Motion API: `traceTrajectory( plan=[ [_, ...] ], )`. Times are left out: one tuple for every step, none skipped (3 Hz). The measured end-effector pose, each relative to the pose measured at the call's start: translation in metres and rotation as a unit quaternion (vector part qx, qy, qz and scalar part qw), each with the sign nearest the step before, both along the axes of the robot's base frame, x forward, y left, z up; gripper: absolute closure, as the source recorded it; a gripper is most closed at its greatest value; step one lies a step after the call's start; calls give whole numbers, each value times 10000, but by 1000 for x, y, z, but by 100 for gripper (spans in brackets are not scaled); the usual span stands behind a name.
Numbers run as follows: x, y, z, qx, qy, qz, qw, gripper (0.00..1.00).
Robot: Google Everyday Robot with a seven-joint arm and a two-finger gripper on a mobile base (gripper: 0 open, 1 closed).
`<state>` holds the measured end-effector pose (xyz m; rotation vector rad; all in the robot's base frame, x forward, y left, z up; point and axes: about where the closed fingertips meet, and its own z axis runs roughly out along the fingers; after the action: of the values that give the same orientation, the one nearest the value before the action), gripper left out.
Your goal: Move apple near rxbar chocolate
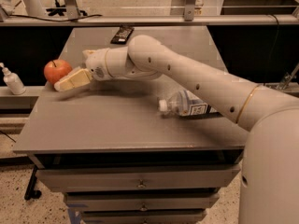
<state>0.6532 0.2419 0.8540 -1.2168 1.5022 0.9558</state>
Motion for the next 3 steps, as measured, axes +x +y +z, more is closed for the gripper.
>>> traceTrajectory(
  plan=[
    [-3,10,2,169,68,28,9998,0],
    [-11,16,7,279,47,41,9996,18],
    [-17,13,11,298,-25,-8,9996,41]
  ],
)
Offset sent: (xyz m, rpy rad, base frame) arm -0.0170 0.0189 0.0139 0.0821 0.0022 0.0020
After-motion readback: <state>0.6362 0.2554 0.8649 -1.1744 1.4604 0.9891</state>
